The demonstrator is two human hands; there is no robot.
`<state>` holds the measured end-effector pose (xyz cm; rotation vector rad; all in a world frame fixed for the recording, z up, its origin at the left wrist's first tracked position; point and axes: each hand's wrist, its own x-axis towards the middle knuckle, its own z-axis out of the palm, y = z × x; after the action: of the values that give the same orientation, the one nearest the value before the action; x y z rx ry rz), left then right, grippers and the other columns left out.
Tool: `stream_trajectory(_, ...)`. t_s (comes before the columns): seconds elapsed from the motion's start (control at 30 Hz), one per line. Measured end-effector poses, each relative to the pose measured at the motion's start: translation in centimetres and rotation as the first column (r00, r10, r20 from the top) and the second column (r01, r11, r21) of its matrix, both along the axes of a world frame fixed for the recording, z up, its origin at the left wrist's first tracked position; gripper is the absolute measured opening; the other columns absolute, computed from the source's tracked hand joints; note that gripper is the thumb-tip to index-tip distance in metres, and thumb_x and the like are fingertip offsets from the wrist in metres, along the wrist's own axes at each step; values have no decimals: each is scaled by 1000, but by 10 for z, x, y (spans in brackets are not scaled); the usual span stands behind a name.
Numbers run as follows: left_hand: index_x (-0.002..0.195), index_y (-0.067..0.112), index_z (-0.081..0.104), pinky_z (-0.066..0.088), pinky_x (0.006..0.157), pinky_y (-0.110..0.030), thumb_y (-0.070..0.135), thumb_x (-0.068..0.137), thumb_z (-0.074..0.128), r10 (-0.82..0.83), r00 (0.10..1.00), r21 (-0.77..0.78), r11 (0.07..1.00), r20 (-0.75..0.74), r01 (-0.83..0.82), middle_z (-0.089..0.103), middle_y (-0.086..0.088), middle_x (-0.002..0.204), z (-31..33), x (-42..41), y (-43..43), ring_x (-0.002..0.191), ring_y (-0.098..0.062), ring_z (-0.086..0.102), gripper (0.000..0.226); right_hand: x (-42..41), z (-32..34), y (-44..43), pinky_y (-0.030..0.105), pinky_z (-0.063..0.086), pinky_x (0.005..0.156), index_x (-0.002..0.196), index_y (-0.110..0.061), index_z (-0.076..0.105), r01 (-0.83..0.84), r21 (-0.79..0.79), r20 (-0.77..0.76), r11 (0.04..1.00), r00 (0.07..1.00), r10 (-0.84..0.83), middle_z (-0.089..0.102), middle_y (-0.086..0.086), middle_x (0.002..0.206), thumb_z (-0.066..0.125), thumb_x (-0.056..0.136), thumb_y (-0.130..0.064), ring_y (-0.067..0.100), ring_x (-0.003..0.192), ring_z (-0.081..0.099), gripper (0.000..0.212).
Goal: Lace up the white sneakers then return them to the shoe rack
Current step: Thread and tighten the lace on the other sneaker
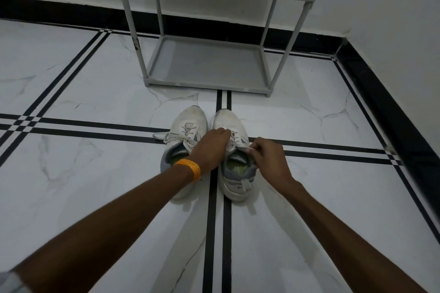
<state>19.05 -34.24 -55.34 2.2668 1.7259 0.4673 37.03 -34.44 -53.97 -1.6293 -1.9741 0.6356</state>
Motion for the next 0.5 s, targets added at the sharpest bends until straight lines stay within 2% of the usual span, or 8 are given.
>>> stream_trajectory(0.07, 113, 5, 49, 37, 71, -35, 15, 92, 54, 38, 999, -9, 999, 28, -38, 61, -17, 106, -2, 5, 1, 92, -34, 57, 23, 0, -1, -5, 32, 56, 58, 79, -8, 67, 4, 3, -73, 1000, 997, -4, 68, 5, 69, 66, 89, -19, 17, 60, 64, 15)
stream_trajectory(0.17, 119, 5, 43, 40, 65, -39, 19, 94, 48, 118, 991, -25, 993, 58, -117, 65, -19, 100, -8, 14, -2, 85, -38, 61, 29, -2, -4, -5, 26, 47, 59, 81, -8, 68, -2, 43, -56, 999, 998, 4, 67, 5, 72, 62, 92, -16, 15, 63, 59, 14)
stream_trajectory(0.27, 106, 9, 50, 36, 60, -33, 31, 99, 37, 248, 959, -3, 968, 136, -249, 66, -15, 84, -5, 20, -5, 71, -33, 59, 27, -2, -4, -7, 22, 41, 66, 90, -6, 71, -6, 70, -29, 998, 1000, 8, 70, 8, 82, 58, 95, -15, 16, 71, 58, 17)
stream_trajectory(0.33, 97, 10, 57, 38, 60, -32, 42, 99, 36, 288, 955, 24, 957, 76, -290, 67, -12, 80, -1, 21, -3, 70, -30, 58, 38, -4, -4, -8, 20, 40, 72, 100, -4, 72, -15, 61, 23, 998, 1000, 14, 70, 11, 94, 55, 97, -16, 21, 82, 61, 21)
stream_trajectory(0.4, 84, 10, 64, 40, 61, -32, 49, 98, 37, 308, 951, 38, 951, -44, -306, 69, -13, 80, 1, 20, -2, 75, -30, 63, 49, -7, -6, -9, 23, 42, 73, 103, -5, 70, -37, 43, 168, 998, 985, 29, 66, 13, 100, 52, 98, -18, 24, 87, 60, 23)
stream_trajectory(0.5, 71, 11, 64, 36, 60, -30, 47, 93, 46, 375, 927, -12, 927, -27, -375, 70, -14, 80, 5, 16, 2, 79, -32, 65, 46, -6, -8, -8, 31, 46, 71, 103, -6, 62, -77, 34, 306, 996, 950, 63, 58, 14, 104, 54, 95, -14, 22, 83, 55, 14)
